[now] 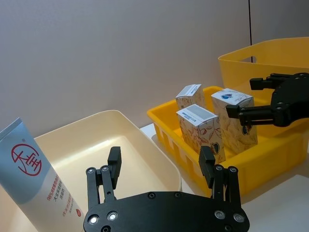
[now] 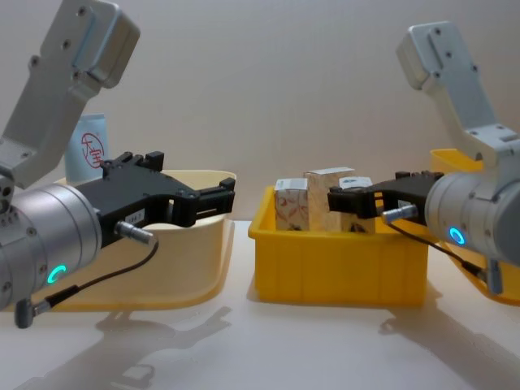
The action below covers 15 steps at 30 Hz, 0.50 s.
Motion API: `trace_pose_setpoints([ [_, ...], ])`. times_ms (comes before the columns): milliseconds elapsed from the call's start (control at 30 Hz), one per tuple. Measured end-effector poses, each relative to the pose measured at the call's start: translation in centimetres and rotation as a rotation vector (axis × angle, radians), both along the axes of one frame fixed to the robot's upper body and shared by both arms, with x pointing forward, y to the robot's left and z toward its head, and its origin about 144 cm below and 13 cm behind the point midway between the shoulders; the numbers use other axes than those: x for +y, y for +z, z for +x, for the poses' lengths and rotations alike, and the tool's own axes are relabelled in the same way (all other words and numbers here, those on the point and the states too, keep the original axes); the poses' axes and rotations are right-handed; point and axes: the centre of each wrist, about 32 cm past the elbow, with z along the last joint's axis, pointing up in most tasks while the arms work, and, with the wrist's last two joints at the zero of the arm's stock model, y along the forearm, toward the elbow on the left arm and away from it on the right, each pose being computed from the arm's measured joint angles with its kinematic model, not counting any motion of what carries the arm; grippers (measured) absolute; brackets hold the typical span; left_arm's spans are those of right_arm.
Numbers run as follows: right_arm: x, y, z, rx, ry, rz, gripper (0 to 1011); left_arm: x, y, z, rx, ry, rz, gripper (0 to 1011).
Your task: Bimanual collaborative sorting of washing and personal care products
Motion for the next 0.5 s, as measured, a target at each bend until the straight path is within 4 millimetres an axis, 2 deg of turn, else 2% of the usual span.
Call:
trace_pose_setpoints([
  [333,0.2,0.1,1.1,0.001,-0.001,-0.005,1001,0.0,0.0,0.0,0.0,0.0,0.0,1003],
  [500,0.2,0.1,1.3,0.003,0.001,-0.006,890,0.0,0.0,0.0,0.0,0.0,0.0,1003],
])
